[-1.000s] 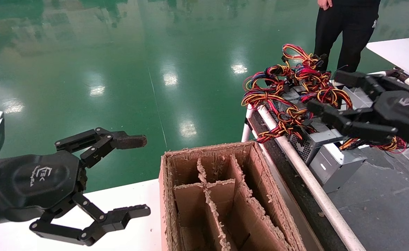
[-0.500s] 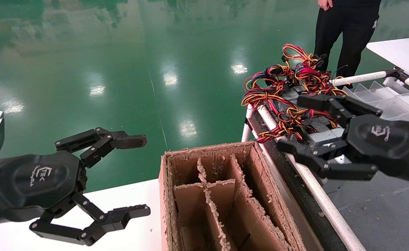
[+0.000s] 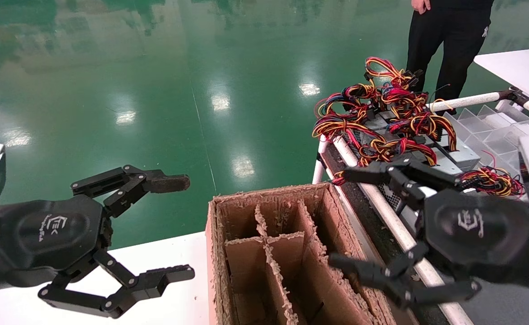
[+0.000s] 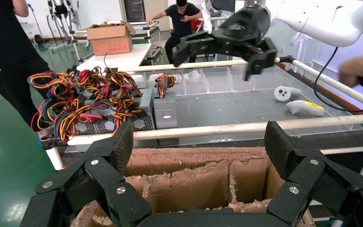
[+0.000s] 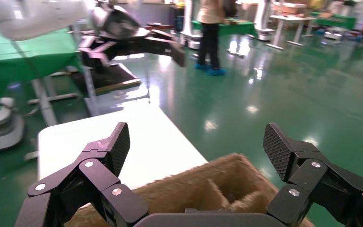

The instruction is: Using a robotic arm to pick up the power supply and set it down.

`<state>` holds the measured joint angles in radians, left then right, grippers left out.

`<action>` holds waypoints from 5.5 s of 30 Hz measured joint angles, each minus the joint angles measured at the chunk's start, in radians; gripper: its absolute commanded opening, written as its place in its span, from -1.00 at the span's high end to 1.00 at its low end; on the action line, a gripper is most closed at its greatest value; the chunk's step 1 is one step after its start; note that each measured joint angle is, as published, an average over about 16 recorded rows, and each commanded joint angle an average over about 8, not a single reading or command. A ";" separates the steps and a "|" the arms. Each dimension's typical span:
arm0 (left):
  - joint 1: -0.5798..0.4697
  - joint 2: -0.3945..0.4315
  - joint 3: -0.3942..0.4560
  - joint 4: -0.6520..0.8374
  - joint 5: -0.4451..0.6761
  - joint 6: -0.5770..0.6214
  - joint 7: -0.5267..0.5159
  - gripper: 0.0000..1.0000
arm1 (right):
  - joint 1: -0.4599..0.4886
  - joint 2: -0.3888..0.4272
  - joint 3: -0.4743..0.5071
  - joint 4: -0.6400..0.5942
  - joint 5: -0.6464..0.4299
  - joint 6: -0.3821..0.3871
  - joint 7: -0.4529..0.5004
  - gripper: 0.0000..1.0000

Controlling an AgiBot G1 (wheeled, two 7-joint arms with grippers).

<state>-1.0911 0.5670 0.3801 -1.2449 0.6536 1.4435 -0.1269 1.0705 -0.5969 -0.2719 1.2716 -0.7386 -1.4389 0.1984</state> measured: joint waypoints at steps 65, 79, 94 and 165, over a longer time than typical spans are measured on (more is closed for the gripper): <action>0.000 0.000 0.000 0.000 0.000 0.000 0.000 -1.00 | 0.004 -0.014 -0.008 0.012 0.008 -0.056 -0.011 -1.00; 0.000 0.000 0.000 0.000 0.000 0.000 0.000 -1.00 | 0.004 -0.014 -0.008 0.012 0.008 -0.056 -0.011 -1.00; 0.000 0.000 0.000 0.000 0.000 0.000 0.000 -1.00 | 0.004 -0.014 -0.008 0.012 0.008 -0.056 -0.011 -1.00; 0.000 0.000 0.000 0.000 0.000 0.000 0.000 -1.00 | 0.004 -0.014 -0.008 0.012 0.008 -0.056 -0.011 -1.00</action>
<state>-1.0909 0.5668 0.3800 -1.2446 0.6534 1.4433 -0.1269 1.0742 -0.6109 -0.2794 1.2838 -0.7305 -1.4948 0.1877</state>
